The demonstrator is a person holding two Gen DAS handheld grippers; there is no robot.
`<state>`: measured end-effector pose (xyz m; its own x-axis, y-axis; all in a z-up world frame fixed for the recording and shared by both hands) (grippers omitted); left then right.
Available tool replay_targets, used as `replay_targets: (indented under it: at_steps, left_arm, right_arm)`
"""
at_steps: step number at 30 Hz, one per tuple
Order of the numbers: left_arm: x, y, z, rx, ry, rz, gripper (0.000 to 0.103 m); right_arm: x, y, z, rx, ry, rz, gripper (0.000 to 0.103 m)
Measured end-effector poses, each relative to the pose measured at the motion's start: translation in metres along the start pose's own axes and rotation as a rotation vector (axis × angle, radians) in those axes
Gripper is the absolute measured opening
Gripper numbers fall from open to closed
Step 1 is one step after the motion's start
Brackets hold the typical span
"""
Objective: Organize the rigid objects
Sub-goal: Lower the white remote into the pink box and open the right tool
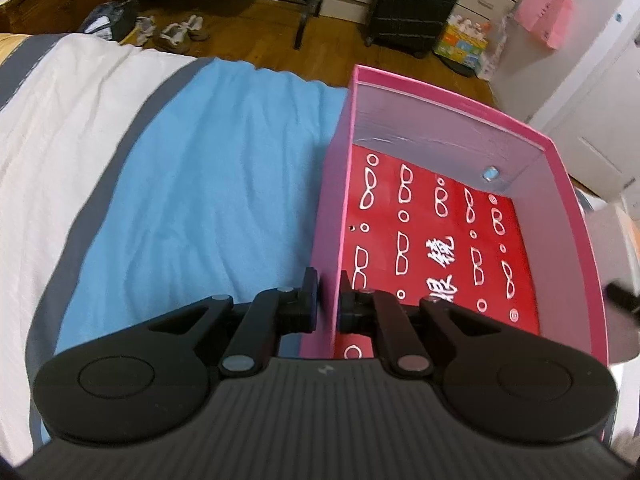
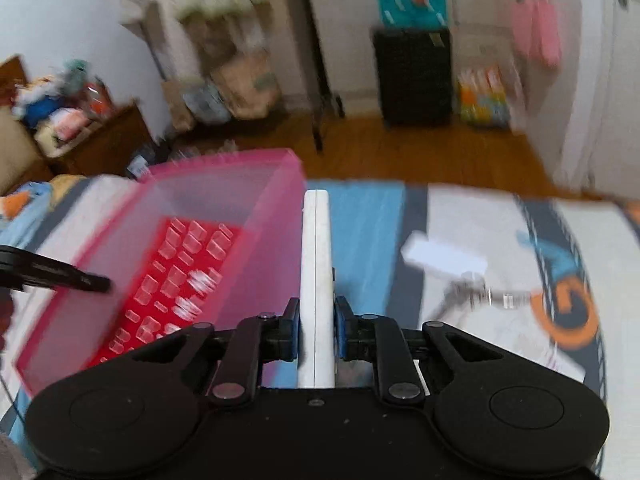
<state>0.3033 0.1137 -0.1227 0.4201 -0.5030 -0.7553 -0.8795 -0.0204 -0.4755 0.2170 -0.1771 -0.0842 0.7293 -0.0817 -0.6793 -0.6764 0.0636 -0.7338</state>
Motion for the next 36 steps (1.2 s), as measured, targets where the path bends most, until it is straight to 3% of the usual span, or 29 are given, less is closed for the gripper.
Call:
replay_targets:
  at_steps: [3, 6, 10, 12, 15, 21, 24, 30, 31, 34, 36]
  left_arm:
    - [0.001, 0.002, -0.003, 0.013, -0.015, 0.003, 0.007]
    - [-0.002, 0.001, -0.001, -0.015, -0.001, 0.0, 0.007]
    - [-0.004, 0.002, -0.006, 0.011, 0.01, -0.002, 0.009]
    - [-0.005, 0.002, -0.005, -0.006, 0.053, -0.005, 0.012]
    - [-0.003, 0.003, 0.001, -0.05, 0.088, 0.006, 0.013]
    - [0.001, 0.003, 0.007, -0.07, 0.103, 0.014, 0.013]
    - [0.002, 0.003, 0.005, -0.061, 0.107, 0.014, 0.013]
    - [0.001, 0.005, 0.006, -0.077, 0.111, 0.016, 0.013]
    - [0.001, 0.005, 0.007, -0.08, 0.112, 0.014, 0.013]
    - [0.001, 0.004, 0.006, -0.081, 0.114, 0.015, 0.013]
    - [0.001, 0.004, 0.006, -0.082, 0.114, 0.014, 0.014]
  right_arm:
    - [-0.033, -0.017, 0.02, -0.052, -0.067, -0.136, 0.021]
    - [-0.042, -0.022, 0.05, -0.122, -0.145, -0.107, 0.021]
    - [-0.02, -0.008, 0.11, -0.331, -0.082, 0.04, 0.021]
    - [-0.002, -0.004, 0.133, -0.378, -0.066, 0.09, 0.02]
    - [0.033, 0.003, 0.154, -0.451, 0.04, 0.147, 0.02]
    - [0.064, 0.014, 0.172, -0.578, 0.147, 0.204, 0.02]
    - [0.068, 0.013, 0.169, -0.559, 0.139, 0.228, 0.027]
    - [0.051, 0.008, 0.172, -0.366, -0.136, 0.348, 0.054]
    - [0.047, 0.011, 0.172, -0.344, -0.149, 0.36, 0.055]
    - [0.051, 0.013, 0.166, -0.408, -0.05, 0.337, 0.057]
    - [0.048, 0.02, 0.165, -0.411, -0.064, 0.357, 0.057]
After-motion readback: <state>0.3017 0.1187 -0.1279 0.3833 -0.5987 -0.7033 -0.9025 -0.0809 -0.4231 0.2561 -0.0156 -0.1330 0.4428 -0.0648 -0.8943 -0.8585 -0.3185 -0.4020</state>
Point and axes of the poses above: each gripper's, at about its wrist camera, not at the fingertips, and x roughly the way its jaws point, z to its left, y to its underside, the point moved 8 cm from there along x, roughly the way its jaws point, and after that the axes turned 15 degrees about y, right-handed, at the moved point
